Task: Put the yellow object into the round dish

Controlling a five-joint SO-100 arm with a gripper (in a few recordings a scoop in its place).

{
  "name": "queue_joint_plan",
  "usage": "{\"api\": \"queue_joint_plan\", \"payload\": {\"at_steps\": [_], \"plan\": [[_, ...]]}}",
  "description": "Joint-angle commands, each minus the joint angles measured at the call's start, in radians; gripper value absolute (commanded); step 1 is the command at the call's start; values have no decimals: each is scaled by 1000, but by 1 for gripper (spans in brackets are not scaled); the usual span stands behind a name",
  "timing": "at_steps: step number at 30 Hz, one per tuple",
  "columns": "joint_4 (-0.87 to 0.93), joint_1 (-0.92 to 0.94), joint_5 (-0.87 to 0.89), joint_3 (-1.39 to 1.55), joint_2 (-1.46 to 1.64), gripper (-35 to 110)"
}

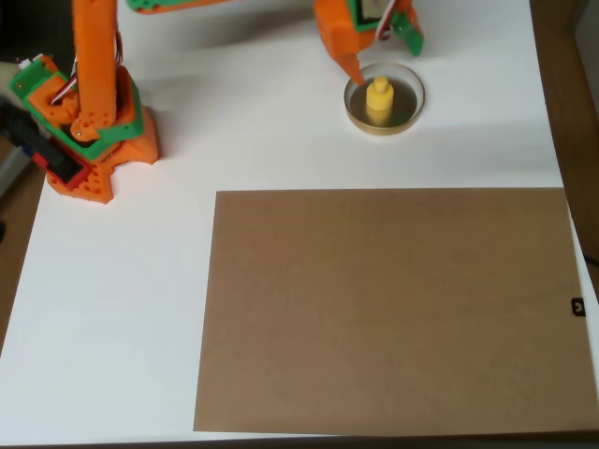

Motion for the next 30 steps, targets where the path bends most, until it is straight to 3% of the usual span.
{"api": "queue_joint_plan", "payload": {"at_steps": [1, 8, 16, 30], "plan": [[9, 25, -61, 117, 256, 25], [-28, 149, -117, 422, 571, 24], [-9, 399, -149, 552, 850, 24], [-183, 851, -61, 795, 1127, 22]]}}
